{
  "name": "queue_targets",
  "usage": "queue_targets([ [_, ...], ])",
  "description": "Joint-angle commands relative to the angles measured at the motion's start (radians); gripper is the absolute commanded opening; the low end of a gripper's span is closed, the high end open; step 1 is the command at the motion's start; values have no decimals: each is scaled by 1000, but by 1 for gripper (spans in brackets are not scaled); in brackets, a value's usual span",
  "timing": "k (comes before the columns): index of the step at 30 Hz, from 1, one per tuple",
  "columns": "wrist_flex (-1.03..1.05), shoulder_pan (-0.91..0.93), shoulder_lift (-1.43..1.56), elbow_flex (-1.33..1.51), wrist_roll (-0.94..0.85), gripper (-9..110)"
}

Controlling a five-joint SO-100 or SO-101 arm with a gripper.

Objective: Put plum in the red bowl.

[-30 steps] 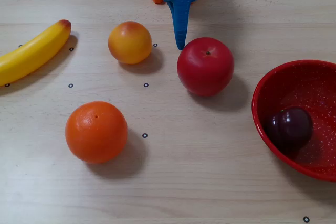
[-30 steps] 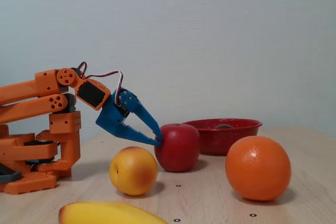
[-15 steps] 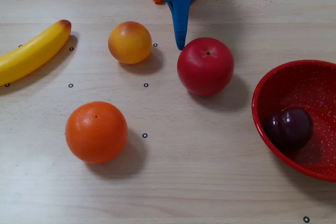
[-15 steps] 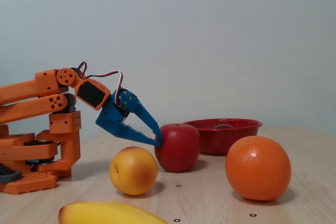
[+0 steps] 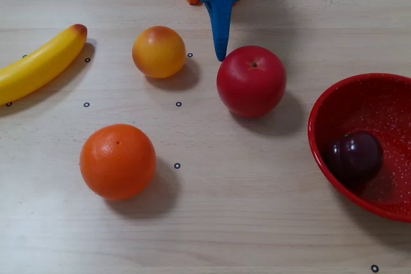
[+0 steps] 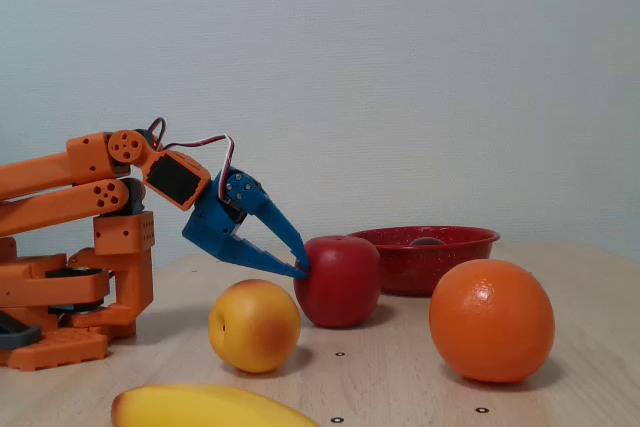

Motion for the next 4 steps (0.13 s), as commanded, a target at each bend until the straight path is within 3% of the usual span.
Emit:
queue_targets([
  [1,5,-11,23,40,15,0],
  [4,5,-11,23,40,15,0],
])
